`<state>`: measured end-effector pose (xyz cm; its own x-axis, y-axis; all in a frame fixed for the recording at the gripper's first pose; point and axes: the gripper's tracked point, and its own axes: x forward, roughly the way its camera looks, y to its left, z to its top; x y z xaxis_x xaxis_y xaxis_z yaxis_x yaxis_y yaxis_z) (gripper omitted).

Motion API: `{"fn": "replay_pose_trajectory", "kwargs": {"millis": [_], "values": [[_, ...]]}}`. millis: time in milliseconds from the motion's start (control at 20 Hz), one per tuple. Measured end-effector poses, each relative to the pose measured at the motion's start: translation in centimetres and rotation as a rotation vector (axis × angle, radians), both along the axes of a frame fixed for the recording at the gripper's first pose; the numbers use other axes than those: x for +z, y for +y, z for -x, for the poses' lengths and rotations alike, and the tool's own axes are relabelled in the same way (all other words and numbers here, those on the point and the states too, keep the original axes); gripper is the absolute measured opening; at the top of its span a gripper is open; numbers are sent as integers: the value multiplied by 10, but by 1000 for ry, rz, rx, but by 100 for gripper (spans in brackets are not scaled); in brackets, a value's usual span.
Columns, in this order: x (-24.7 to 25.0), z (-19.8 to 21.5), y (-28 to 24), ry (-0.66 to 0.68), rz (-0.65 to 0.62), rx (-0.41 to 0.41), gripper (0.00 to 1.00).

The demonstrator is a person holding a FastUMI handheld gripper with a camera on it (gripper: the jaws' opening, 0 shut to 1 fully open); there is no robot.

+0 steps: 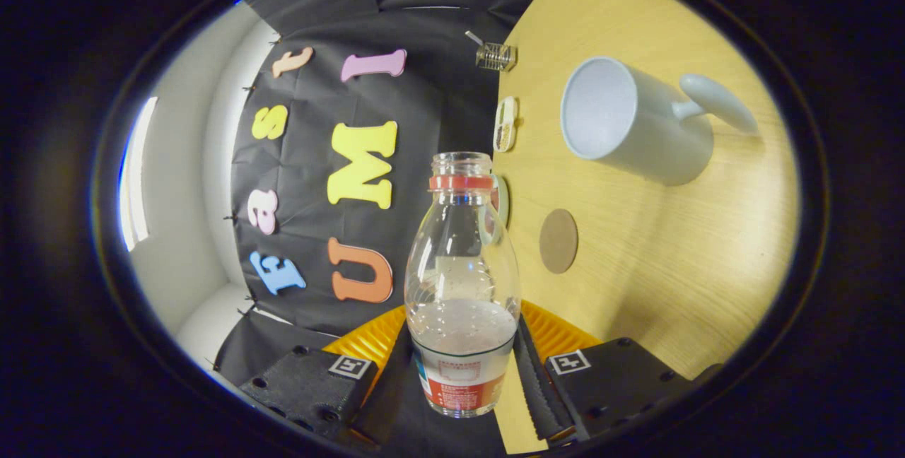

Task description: Take the bottle from table, then pour the juice into the cup, finally place the bottle on the coaster

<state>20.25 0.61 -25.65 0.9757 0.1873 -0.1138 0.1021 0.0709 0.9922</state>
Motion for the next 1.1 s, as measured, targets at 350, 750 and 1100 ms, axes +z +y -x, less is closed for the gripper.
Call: {"fn": "replay_pose_trajectory", "kwargs": {"millis": [350,750,1100], "values": [[15,-3,-4,-10,-129,-22,76],[16,-9,-24,-29,-249,-52,76],[17,-7,-30,-38,-279,-64,76]]}}
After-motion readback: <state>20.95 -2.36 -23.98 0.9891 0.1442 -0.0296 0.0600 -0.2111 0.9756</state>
